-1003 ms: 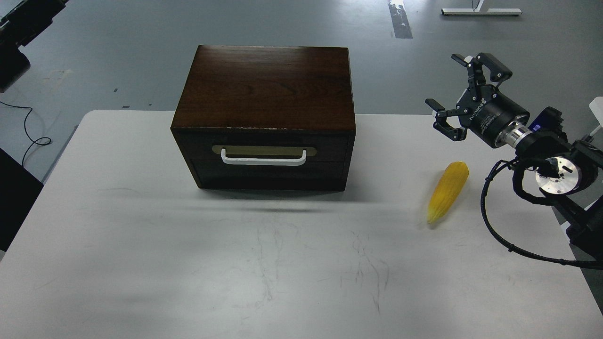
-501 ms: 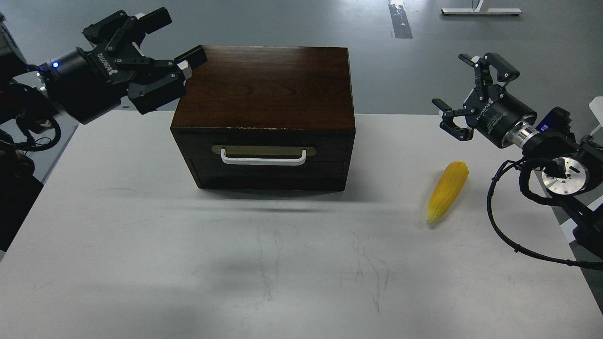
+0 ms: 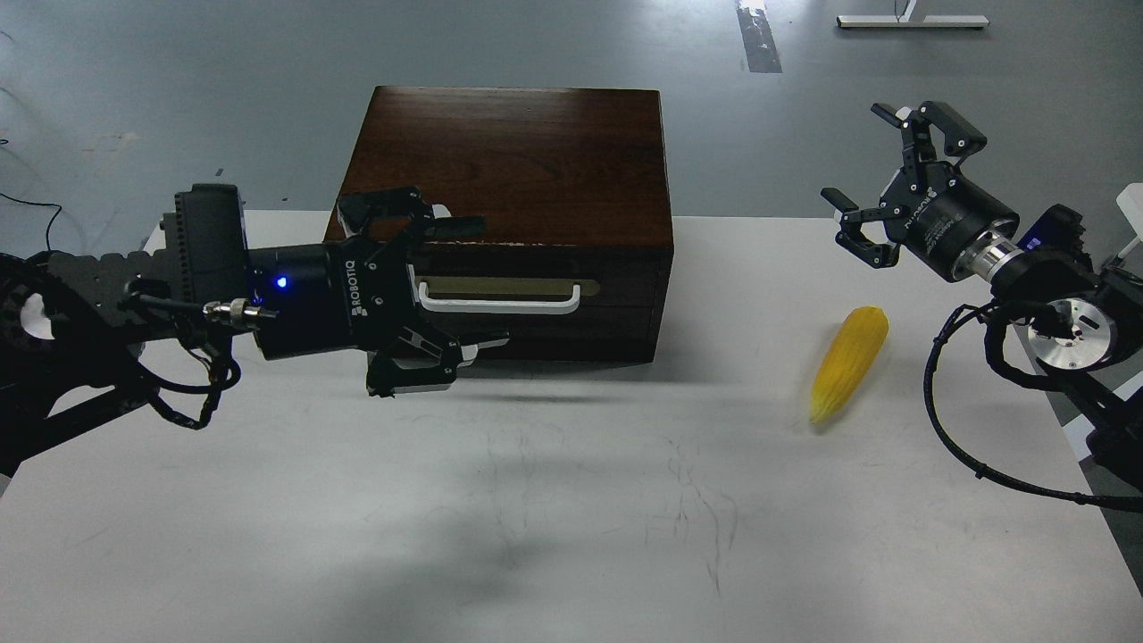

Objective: Put corn in drawer with both arms

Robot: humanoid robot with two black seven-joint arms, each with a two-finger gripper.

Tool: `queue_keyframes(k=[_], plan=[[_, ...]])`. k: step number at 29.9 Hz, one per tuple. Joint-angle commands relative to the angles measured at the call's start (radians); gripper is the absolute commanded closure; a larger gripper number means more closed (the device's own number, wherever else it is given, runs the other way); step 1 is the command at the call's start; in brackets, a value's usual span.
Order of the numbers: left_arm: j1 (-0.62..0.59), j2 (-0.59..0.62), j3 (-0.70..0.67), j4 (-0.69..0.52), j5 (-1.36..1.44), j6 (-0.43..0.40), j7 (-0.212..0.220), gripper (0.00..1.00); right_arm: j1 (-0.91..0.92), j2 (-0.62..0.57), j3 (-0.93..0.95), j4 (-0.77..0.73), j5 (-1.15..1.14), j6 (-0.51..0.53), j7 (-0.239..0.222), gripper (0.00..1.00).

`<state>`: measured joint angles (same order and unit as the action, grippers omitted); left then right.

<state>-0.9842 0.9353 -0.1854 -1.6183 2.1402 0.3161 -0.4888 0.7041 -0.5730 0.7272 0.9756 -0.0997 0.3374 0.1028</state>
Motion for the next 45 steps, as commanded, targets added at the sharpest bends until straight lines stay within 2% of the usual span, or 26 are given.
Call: queue_keyframes(k=[1,4,7,12,16,27,45], plan=[[-0.039,-0.041,0.02,0.026,0.001,-0.041,0.0,0.02,0.0,0.004,0.0,0.0,0.0,0.0,0.0,0.0],[-0.056,-0.075,0.021,0.061,-0.002,-0.127,0.0,0.02,0.0,0.007,0.0,0.0,0.0,-0.002,0.0,0.0],[-0.056,-0.105,0.021,0.078,-0.003,-0.146,0.0,0.02,0.0,0.008,0.001,0.0,0.0,-0.002,0.0,0.0],[-0.059,-0.141,0.069,0.12,0.0,-0.152,0.0,0.02,0.0,0.007,0.001,0.0,0.0,-0.002,0.0,0.0],[-0.111,-0.17,0.164,0.166,0.0,-0.154,0.0,0.02,0.0,0.002,0.001,0.0,0.0,-0.003,0.001,0.0],[-0.22,-0.265,0.239,0.287,0.001,-0.155,0.0,0.02,0.0,0.001,0.001,0.0,0.0,-0.003,0.0,0.0],[-0.226,-0.306,0.294,0.347,0.001,-0.157,0.0,0.02,0.002,0.004,0.003,-0.002,0.0,-0.003,0.0,0.0]])
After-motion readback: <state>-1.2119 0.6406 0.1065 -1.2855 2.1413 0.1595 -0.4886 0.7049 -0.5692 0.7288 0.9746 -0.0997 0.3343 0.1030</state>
